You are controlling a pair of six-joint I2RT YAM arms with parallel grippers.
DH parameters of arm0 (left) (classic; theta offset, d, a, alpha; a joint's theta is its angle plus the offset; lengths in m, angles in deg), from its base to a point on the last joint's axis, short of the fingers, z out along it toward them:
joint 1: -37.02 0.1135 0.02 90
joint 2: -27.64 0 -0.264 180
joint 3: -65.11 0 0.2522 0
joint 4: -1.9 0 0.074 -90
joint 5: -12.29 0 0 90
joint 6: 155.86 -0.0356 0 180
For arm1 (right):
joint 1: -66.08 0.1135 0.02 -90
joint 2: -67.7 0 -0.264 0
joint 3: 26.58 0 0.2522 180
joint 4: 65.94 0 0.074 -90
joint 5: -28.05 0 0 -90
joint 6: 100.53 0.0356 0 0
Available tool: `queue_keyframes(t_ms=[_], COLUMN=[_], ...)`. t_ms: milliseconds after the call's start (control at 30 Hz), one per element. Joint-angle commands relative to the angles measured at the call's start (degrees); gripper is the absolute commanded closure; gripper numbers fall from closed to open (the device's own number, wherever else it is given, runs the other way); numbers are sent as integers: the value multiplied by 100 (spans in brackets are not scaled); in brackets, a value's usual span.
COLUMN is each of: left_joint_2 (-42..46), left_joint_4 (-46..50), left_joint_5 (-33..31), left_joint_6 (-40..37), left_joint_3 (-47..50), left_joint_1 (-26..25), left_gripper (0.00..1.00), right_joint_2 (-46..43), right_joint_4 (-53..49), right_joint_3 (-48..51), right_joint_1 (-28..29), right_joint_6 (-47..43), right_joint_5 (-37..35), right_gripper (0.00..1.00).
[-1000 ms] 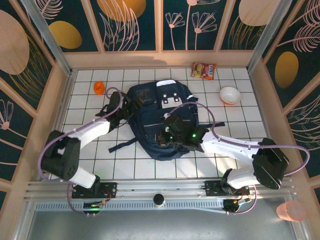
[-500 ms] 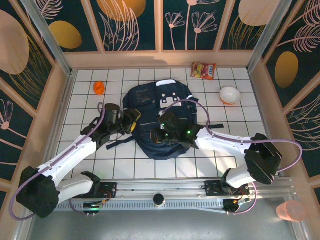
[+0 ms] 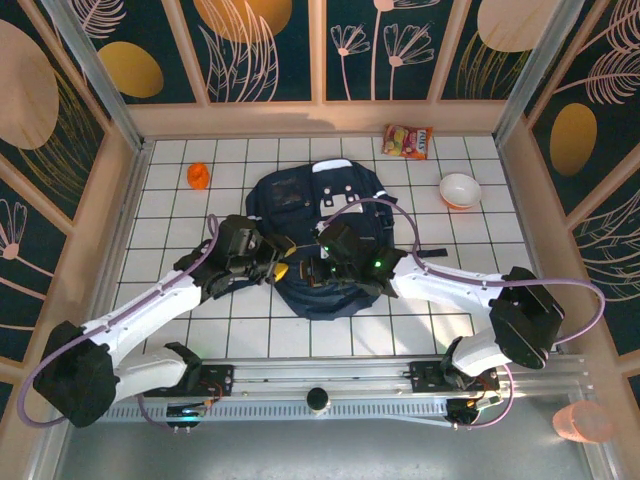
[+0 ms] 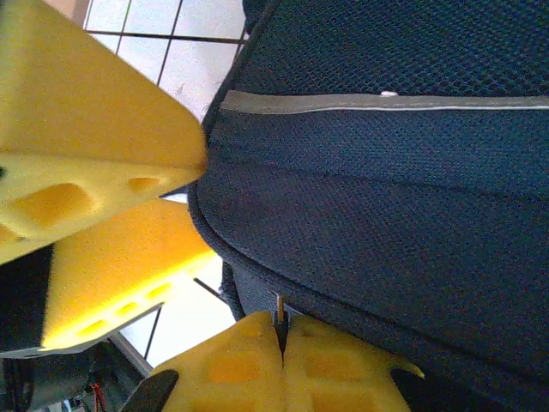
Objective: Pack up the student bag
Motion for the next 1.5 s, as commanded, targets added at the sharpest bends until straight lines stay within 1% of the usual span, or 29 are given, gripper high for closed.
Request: queue_keyframes(t_ms=[0,67,133,200,267,300,333,400,533,633,700,800,867,900,933,967,1000,1033,1067,1100,1167,1267,1300,1333,1400,1467], left_joint_2=[-49,-66,-114,-234,-339,-363,-357,-295,-123,-70,-84,-135,-161,-179,-197,-192,-161,-94,-23,54,201,384,407,398,310,151], left_joint_4=[-235,-265,-367,-611,-794,-734,-742,-655,16,252,328,449,457,446,419,346,304,241,158,109,-52,-365,-421,-313,52,380], left_joint_5=[236,210,101,87,-82,-246,-353,-431,-694,-782,-839,-983,-1051,-1032,-973,-914,-880,-867,-832,-851,-882,-690,-387,75,671,1161], left_joint_6=[263,272,281,373,313,258,224,57,-645,-973,-1112,-1400,-1697,-1923,-2218,-2525,-2918,-3381,-3788,-4271,-5427,-7550,-8460,-9439,-11037,-12194], left_joint_3=[163,206,263,357,423,428,455,445,132,15,-34,-186,-331,-446,-568,-651,-739,-808,-838,-888,-979,-1086,-1131,-1195,-1300,-1323], left_joint_1=[-41,-38,-38,-39,-22,30,99,283,692,891,940,951,950,948,950,948,948,947,947,947,947,952,948,948,947,943], left_gripper=[45,45,54,67,84,95,100,100,100,100,100,100,100,93,77,56,39,29,23,22,23,26,27,27,28,28], right_joint_2=[9,-1,-10,-27,-71,-123,-184,-330,-726,-994,-1100,-1140,-1123,-1100,-1078,-1070,-1063,-1060,-1069,-1084,-1129,-1207,-1233,-1240,-1237,-1180], right_joint_4=[377,377,419,448,389,322,187,-168,-1096,-1596,-1814,-1850,-1621,-1478,-1354,-1254,-1154,-1078,-1007,-926,-790,-656,-640,-624,-565,-531], right_joint_3=[-287,-291,-284,-299,-273,-241,-208,-162,-24,110,124,114,148,171,171,182,182,176,180,195,210,245,255,255,272,252], right_joint_1=[9,9,25,44,44,35,-10,-144,-559,-903,-995,-1011,-995,-976,-958,-958,-971,-976,-984,-999,-1040,-1105,-1107,-1110,-1112,-1116], right_joint_6=[-130,-139,-170,-210,-226,-256,-254,-275,-414,-548,-645,-702,-731,-750,-750,-762,-784,-802,-832,-870,-921,-973,-987,-996,-1048,-1079], right_joint_5=[113,121,154,172,187,155,122,105,51,95,54,91,297,406,463,521,567,586,604,643,724,807,780,734,702,693], right_gripper=[100,100,100,100,100,100,100,100,100,100,100,100,100,100,100,100,100,100,100,100,100,100,100,100,100,100])
